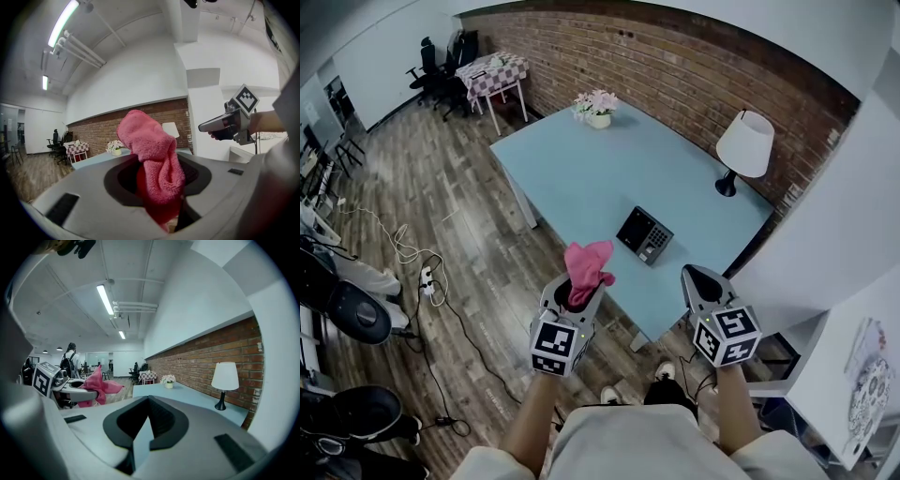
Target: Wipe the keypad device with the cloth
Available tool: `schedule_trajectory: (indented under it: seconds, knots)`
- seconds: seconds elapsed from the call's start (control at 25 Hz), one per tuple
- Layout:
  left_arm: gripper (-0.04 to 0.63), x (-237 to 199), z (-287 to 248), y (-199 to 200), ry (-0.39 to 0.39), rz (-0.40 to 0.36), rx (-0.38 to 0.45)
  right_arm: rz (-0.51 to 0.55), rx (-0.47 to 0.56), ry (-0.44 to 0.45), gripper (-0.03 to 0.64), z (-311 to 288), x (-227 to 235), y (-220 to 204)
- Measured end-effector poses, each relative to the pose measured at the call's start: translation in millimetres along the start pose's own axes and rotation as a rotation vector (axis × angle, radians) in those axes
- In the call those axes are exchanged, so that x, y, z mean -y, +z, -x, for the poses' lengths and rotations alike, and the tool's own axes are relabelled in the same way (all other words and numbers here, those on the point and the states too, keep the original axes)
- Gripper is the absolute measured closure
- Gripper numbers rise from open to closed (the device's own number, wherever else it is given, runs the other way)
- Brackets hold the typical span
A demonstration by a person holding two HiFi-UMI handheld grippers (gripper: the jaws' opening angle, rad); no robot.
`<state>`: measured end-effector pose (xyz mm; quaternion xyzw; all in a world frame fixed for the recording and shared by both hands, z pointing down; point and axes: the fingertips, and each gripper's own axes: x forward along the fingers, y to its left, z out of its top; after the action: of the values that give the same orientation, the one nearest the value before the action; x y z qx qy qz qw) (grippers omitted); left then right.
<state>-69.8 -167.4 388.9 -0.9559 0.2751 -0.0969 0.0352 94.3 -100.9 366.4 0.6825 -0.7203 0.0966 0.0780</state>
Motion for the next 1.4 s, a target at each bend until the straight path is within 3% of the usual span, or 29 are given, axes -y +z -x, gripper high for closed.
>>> schedule_trajectory:
  seconds: [0.36,0.8,1.08,1.4]
  knots:
    - [0.403,-19.0,-47.4,2.7,0.056,0.025,-0.020,-0.002,-0.058,0.038,0.598,-37.2,40.1,-7.7]
    - [0.403,-37.3,-141.8,9.8,0.119,0.037,-0.063,0.035,-0.150,0.140,0.589,-118.7,104.4,-26.4]
    - [0.402,-59.7,-200.0,-8.2,0.203,0.045,-0.104,0.032,-0.223,0.244,0.589,-166.3,131.5,-52.2]
    - [0.402,-73.8,-259.6,-36.0,0.235,0.090,-0.156,-0.019,-0.308,0.387,0.589,-212.9,139.1,-89.2]
